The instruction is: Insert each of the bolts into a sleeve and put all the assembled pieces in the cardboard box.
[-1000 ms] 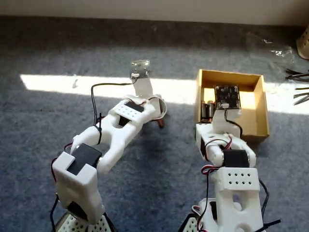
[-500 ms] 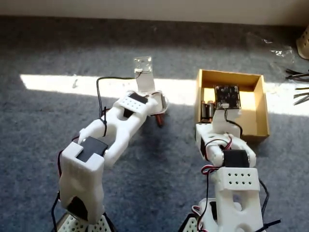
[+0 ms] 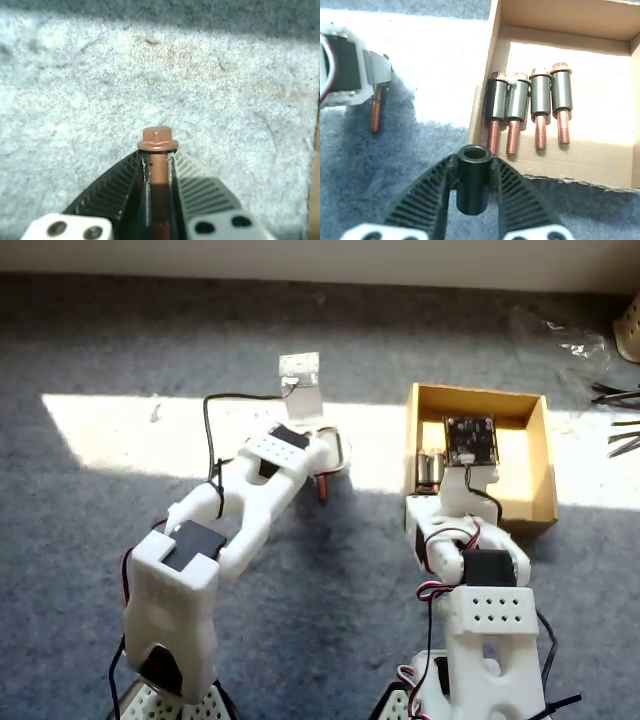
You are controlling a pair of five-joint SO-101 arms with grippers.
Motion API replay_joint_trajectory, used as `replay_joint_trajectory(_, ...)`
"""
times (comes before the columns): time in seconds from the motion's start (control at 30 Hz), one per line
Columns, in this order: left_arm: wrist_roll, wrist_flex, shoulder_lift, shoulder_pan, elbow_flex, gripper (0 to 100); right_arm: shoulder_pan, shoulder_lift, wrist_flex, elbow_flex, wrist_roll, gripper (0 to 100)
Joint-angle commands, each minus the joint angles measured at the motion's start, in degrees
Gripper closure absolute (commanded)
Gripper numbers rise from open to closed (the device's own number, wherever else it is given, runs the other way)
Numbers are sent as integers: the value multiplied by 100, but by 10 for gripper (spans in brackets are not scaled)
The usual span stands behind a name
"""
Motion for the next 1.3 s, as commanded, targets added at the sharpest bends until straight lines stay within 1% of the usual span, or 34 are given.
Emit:
replay_joint_trajectory(0.0, -149, 580, -75, -145, -277, 970, 66, -127, -119, -48, 44, 994)
replay_joint_trajectory(0.2, -1512, 2075, -75, -145, -787, 969, 66, -127, -119, -48, 44, 994)
replay_joint_trajectory(0.33, -1749, 2954, -40, -171, -1068, 969, 66, -127, -119, -48, 44, 994)
replay_joint_trajectory(0.43, -1749, 3341, -31, -180, -1253, 968, 66, -127, -119, -48, 44, 994)
replay_joint_trajectory(0.5, -1749, 3473, -31, -180, -1314, 963, 66, -127, -119, -48, 44, 994)
replay_joint_trajectory(0.67, -1749, 3666, -31, -180, -1270, 875, 66, -127, -119, -48, 44, 994)
replay_joint_trajectory(0.77, -1749, 3771, -22, -180, -1262, 875, 66, -127, -119, -48, 44, 994)
replay_joint_trajectory(1.27, -1758, 3719, -13, -189, -1305, 874, 66, -127, -119, -48, 44, 994)
